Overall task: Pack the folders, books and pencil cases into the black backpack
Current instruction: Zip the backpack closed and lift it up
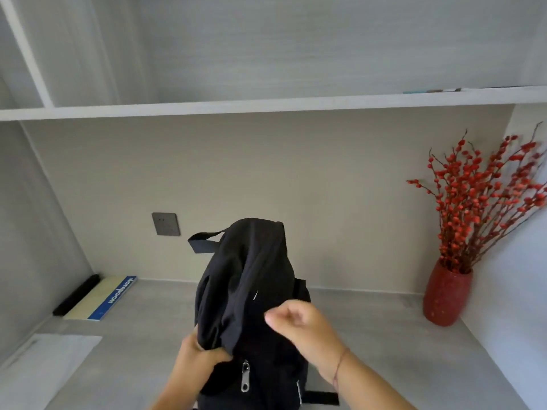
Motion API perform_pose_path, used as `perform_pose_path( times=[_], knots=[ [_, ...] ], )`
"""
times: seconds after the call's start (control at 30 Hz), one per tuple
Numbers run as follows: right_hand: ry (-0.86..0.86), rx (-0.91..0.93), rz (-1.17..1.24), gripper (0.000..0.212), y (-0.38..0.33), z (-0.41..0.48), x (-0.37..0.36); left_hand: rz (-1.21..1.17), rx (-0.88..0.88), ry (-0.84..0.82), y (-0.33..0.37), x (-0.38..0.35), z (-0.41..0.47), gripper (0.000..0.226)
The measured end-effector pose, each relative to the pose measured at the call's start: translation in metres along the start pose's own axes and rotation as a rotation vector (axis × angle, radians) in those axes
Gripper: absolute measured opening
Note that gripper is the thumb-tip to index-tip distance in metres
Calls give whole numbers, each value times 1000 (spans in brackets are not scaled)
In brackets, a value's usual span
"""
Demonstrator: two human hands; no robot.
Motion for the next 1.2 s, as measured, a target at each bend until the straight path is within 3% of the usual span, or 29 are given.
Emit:
perform_pose_path(
  times=[0.1,0.13,0.27,0.33,0.47,0.57,0.67,0.8,0.9,0.97,1.0,1.03,1.13,1.2],
  knots=[
    [274,5,-4,6,7,46,42,-16,45,-55,-15,45,37,42],
    [292,-12,-52,18,10,61,51,-17,54,-77,-17,60,48,47],
    [97,-141,-161,95,36,116,57,-91,113,-118,-28,101,86,63],
    [29,-188,-202,110,41,142,50,-160,170,-116,-37,117,105,65],
    [5,-275,-149,117,38,199,30,-199,206,-160,-51,140,145,71],
    [-21,-306,-139,115,40,244,16,-160,157,-248,-48,144,177,71],
    [-80,-329,40,111,47,261,10,-62,55,-347,-27,131,197,61],
    [-45,-352,91,72,64,242,27,9,-22,-405,-17,120,226,71],
    [170,-236,100,31,83,218,41,-92,-46,-346,-36,113,234,69],
    [277,-181,167,22,89,202,42,-232,19,-240,-59,105,223,49],
    [303,-177,215,20,90,196,41,-145,-10,-138,-73,104,213,50],
    [315,-185,262,19,92,190,40,-48,-66,-78,-83,103,201,62],
    [272,-238,349,24,102,178,36,151,-276,-143,-96,81,179,109],
    [203,-287,396,27,109,174,27,144,-284,-151,-91,69,178,117]
  ],
)
Point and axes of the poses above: each hand's wrist, its own z-axis towards the middle knuckle, its own x-axis out of the back of the hand, y = z × x, the point moved 2 cm from there along z, towards the middle knuckle, and after that the axes turned 11 degrees about z, right-handed, at the moved point
